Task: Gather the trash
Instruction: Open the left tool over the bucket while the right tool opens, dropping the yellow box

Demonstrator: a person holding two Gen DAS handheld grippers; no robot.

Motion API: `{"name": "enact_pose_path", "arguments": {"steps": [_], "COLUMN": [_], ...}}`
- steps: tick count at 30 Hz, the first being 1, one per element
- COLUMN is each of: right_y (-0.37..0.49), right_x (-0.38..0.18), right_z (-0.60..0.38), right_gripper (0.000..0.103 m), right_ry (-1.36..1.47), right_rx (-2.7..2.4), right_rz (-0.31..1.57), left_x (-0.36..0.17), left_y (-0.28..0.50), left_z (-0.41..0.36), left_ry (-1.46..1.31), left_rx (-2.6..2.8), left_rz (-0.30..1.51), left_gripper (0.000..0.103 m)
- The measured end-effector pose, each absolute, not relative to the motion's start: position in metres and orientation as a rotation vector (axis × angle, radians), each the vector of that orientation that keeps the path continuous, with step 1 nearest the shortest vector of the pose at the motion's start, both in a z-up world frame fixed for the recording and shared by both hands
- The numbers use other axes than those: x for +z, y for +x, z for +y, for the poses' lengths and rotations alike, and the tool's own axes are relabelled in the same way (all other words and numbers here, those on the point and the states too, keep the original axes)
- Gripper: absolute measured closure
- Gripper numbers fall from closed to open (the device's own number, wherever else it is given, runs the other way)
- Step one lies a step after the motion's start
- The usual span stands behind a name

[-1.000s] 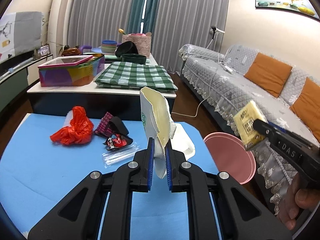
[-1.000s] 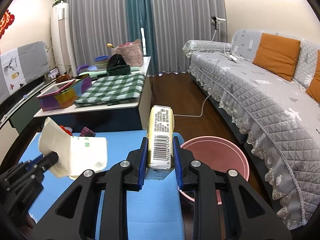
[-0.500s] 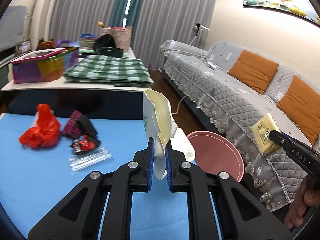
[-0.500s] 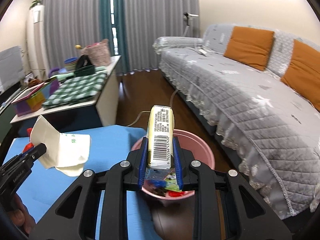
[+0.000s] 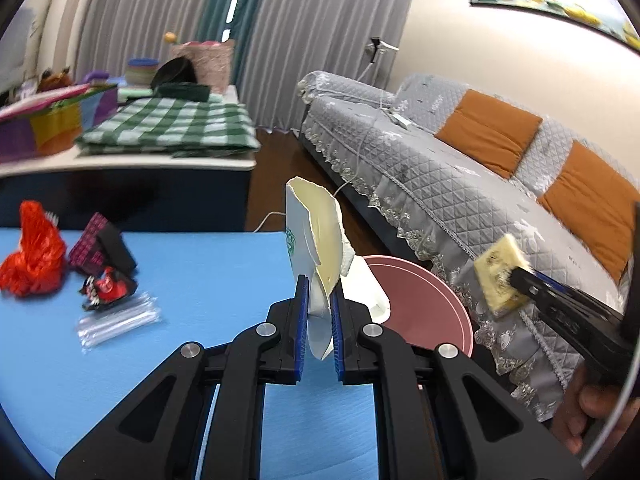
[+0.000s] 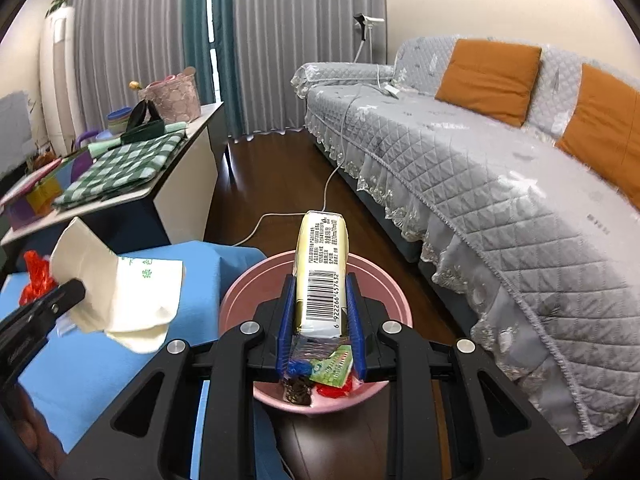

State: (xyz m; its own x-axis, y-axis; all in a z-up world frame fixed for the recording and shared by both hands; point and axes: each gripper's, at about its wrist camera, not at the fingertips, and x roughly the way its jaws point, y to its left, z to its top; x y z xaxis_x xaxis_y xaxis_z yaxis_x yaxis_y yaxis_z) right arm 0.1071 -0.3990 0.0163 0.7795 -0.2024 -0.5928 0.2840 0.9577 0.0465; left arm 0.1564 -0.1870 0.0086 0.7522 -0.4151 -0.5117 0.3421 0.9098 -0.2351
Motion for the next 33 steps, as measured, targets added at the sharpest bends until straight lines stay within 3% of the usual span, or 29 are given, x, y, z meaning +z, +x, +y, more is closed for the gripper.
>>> {"name": "enact_pose_path", "arguments": {"steps": [21,24,25,26,29,33], "right_y": [0.147,0.15,0.151,0.15,0.148,0.147], "right_x": [-0.016,-0.018,-0.018,-0.016,-0.01,-0.001], "right_z": [-0.464,-0.461,-0.46,-0.459,-0.458,-0.449], "right_gripper": [0.078,0.069,0.057,0.053,0.048,0.045], "right_ry": [0.251,0.233,0.223,0.217,0.228,0.221], "right_rx": [-0.29,-0.275,-0.29,-0.303,-0.305,-0.304], "right_rz": [0.653,0.672,0.674,0.666,0.652,0.631], "left_x": [-0.017,-0.019,-0.02,-0.02,-0.016,-0.008], "left_y": [0.199,0.202,0.203,0.203,0.201,0.193], "left_z": [-0.307,-0.314,-0.313,-0.311,-0.3,-0.281], "left_ry": [0.069,0.09,0.09,0.085,0.07,0.059], "left_rx": [-0.477,-0.495,-0.493,-0.49,-0.472,-0.436], "left_rz": [0.658,0.663,0.662,0.662,0.648,0.633], "left_gripper": [0.092,0.09,0.085,0.076,0.061,0.05]}}
